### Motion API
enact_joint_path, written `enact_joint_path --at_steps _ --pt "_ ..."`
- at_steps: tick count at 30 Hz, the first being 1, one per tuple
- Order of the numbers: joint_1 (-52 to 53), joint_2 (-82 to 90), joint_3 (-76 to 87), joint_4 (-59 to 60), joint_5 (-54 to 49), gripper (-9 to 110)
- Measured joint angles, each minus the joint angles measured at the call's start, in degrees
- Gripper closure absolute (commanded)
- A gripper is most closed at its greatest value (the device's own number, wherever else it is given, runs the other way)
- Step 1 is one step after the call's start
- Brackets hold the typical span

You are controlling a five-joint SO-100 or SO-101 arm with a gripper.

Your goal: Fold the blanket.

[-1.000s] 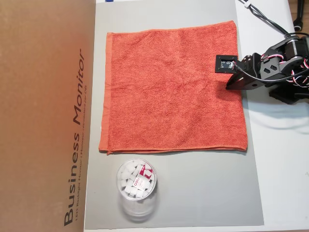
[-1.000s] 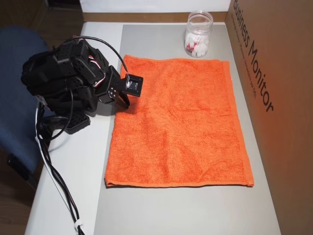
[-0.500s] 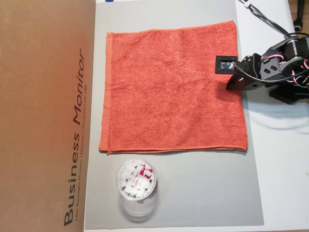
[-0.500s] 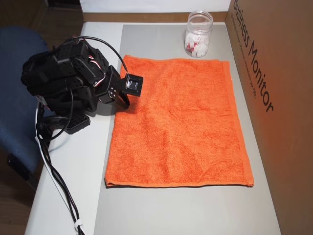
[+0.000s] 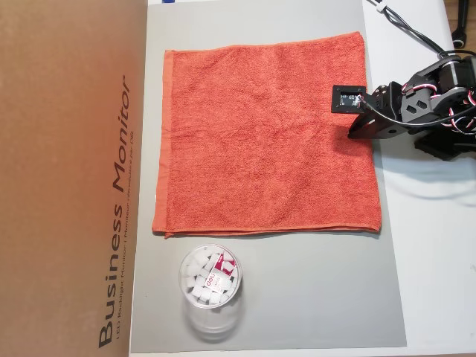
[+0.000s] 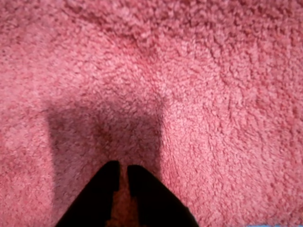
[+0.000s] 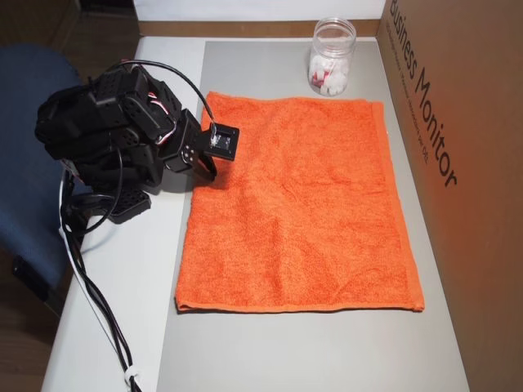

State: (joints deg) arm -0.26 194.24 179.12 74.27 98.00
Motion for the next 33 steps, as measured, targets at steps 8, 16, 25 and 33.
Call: enact_joint_path --at_steps 8,16,25,33 --pt "0.0 -3.08 -2.81 0.7 0.0 102" --pt "0.79 -16.08 -13.8 0.7 0.26 102" --pt "2.9 -27.51 -24.96 0.88 0.35 102" --pt "8.96 -34.37 -32.7 0.88 0.44 102"
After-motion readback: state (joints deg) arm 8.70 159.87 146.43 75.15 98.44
